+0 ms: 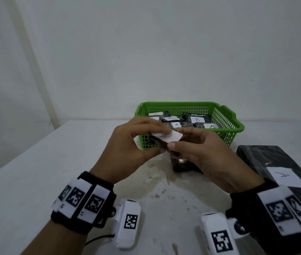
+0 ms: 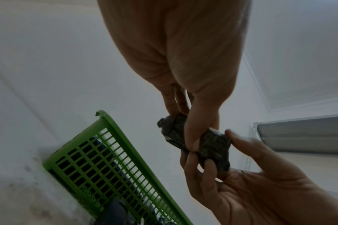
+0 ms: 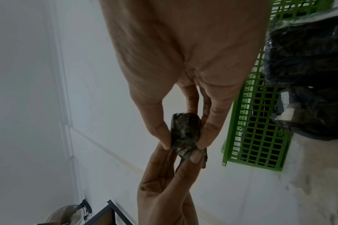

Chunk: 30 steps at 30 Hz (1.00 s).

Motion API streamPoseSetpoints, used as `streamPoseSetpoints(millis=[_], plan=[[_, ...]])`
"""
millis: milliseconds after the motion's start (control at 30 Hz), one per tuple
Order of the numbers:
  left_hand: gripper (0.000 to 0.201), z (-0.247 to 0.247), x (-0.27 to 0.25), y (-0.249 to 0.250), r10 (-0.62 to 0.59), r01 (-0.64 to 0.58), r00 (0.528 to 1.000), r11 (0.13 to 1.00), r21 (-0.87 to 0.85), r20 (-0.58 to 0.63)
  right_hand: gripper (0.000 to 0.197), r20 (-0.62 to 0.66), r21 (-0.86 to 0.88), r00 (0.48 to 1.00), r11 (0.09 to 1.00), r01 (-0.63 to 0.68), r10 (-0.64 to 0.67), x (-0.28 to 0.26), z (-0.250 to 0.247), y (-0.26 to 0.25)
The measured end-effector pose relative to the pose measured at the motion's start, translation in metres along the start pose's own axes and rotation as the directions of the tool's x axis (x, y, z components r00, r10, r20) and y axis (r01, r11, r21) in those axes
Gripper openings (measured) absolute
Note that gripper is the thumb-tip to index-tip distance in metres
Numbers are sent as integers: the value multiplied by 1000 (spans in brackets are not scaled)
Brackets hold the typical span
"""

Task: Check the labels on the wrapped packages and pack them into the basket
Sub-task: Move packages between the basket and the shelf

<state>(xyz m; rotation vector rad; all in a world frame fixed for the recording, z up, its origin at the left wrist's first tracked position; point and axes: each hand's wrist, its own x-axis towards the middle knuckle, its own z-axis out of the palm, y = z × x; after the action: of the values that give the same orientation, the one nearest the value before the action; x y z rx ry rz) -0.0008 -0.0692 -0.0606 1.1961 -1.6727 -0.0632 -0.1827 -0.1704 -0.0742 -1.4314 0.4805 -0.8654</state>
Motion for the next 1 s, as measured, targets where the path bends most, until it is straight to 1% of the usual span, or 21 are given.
streamPoseSetpoints(millis=[67,100,167,200,267,367,467,600,700,767,833,867,900,967,1000], plan=[[60,-1,0,-2,-73,73,997,995,-74,6,67,-23,50,1000,999,5,-4,0,-1,-2],[62,-1,0,-3,-109,109,994,988,-106,8,59,-32,74,999,997,3,-1,0,-1,-4],[54,-2,0,-4,-181,182,983,968,-171,23,40,-45,92,999,996,-11,15,0,-2,-6],[50,-2,0,-5,-217,218,976,955,-201,28,34,-49,95,999,995,-17,22,-1,-3,-7],[46,-2,0,-4,-265,260,964,932,-252,13,32,-48,115,998,993,-27,32,-1,-3,-9],[49,0,3,-3,-290,273,957,906,-324,-5,45,-46,163,997,985,-55,64,-2,-2,-13],[50,6,5,-4,-317,292,949,876,-385,-1,31,-61,176,993,980,-93,106,-2,-4,-17],[46,8,18,-4,-346,328,938,871,-366,16,26,-91,115,990,988,-99,110,9,-11,-27],[36,4,44,-4,-349,346,936,895,-281,39,22,-115,39,987,993,-108,112,26,-19,-40],[27,3,67,-14,-367,368,929,906,-207,44,23,-151,14,981,992,-123,123,44,-27,-48],[24,2,92,-30,-421,419,907,899,-126,16,27,-187,6,972,989,-146,145,64,-36,-53],[24,1,105,-39,-460,457,888,885,-93,-15,27,-196,3,967,986,-164,162,74,-40,-56],[25,-1,116,-48,-504,501,862,863,-59,-52,22,-199,-6,963,983,-185,180,82,-44,-58],[30,-5,140,-66,-596,602,795,798,24,-115,12,-225,-28,951,974,-223,212,103,-53,-60],[33,-6,151,-74,-645,654,755,753,67,-120,13,-248,-46,943,970,-238,220,115,-57,-61]])
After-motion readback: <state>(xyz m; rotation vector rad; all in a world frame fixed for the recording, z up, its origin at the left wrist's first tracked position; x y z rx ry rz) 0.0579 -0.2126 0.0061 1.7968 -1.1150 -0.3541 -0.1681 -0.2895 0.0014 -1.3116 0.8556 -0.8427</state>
